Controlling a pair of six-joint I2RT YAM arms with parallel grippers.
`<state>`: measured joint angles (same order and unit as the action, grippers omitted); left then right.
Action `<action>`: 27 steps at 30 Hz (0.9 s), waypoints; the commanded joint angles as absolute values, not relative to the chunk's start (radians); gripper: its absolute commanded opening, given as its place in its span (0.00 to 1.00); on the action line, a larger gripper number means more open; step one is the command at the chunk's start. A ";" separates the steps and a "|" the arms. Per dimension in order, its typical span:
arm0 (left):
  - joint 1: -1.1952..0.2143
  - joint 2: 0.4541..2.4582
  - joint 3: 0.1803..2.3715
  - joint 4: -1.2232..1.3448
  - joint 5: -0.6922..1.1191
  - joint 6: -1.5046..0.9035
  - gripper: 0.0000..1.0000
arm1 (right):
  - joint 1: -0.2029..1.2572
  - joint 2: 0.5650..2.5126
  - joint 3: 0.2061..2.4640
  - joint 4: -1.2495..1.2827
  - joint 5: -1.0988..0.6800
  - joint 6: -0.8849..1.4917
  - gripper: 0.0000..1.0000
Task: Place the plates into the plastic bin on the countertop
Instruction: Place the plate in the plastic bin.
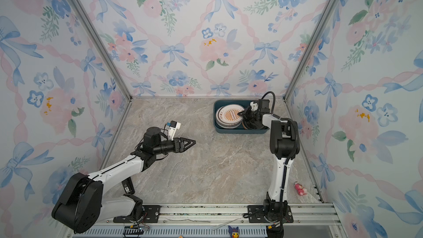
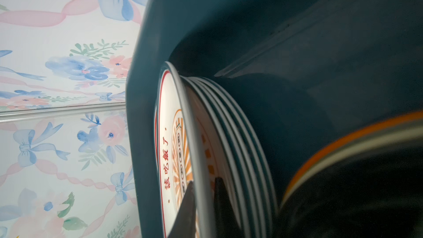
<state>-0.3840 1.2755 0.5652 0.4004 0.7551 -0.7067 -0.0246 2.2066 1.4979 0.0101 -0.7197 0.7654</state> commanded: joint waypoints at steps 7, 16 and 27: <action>-0.386 1.288 0.589 0.401 0.759 -0.684 0.79 | -0.021 2.231 1.509 -0.116 -0.619 0.701 0.30; -0.387 1.287 0.594 0.402 0.762 -0.688 0.79 | -0.005 2.154 1.536 -0.234 -0.535 0.582 0.49; -0.387 1.281 0.586 0.395 0.755 -0.683 0.79 | 0.049 1.994 1.562 -0.419 -0.275 0.392 0.58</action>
